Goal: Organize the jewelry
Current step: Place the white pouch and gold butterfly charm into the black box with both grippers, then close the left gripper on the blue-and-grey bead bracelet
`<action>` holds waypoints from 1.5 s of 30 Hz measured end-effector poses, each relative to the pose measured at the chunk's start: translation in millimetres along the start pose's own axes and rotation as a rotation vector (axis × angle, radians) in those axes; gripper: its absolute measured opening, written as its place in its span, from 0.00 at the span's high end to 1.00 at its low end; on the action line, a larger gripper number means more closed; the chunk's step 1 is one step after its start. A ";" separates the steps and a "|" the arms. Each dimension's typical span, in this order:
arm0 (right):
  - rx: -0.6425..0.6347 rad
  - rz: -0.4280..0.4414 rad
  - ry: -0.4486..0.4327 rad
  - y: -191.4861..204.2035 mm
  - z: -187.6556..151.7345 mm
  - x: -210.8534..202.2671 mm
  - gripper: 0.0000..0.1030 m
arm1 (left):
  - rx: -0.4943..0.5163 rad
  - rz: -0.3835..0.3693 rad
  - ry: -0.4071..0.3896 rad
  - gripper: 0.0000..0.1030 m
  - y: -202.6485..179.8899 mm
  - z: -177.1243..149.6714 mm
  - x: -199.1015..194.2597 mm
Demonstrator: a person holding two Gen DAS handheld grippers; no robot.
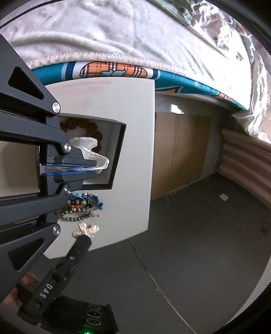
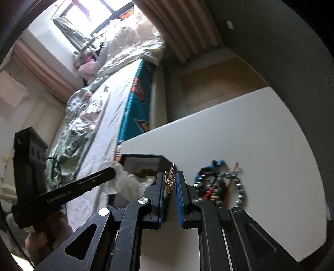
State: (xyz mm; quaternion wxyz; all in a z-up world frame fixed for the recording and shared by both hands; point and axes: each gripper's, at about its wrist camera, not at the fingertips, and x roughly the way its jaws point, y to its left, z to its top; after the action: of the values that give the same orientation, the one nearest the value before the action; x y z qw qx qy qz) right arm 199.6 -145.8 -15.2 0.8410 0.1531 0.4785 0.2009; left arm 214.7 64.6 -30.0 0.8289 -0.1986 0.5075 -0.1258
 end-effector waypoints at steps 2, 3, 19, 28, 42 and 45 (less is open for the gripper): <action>-0.010 0.018 -0.002 7.2 -0.3 2.3 0.88 | -0.011 -0.018 0.006 0.91 2.7 0.7 -2.1; -0.013 0.023 -0.003 8.7 -1.7 2.3 0.88 | -0.019 -0.030 0.006 0.80 4.4 0.8 -3.3; -0.074 0.162 0.074 57.9 -13.3 39.7 0.88 | -0.135 -0.023 -0.162 0.32 47.6 8.1 -57.6; -0.027 0.132 0.144 47.4 -14.0 49.2 0.44 | -0.132 0.003 -0.177 0.32 50.0 6.2 -69.7; 0.001 0.044 0.030 5.9 -12.3 -35.8 0.02 | -0.012 0.018 -0.142 0.32 -0.9 -7.8 -58.0; 0.015 -0.012 0.046 -9.7 -12.3 -36.8 0.00 | 0.038 0.029 -0.123 0.32 -19.5 -13.1 -48.4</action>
State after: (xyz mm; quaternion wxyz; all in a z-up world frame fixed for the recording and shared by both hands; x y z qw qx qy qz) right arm 173.8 -171.3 1.7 0.8298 0.1519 0.5000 0.1957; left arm 181.0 64.5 11.9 0.8639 -0.1827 0.4560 -0.1110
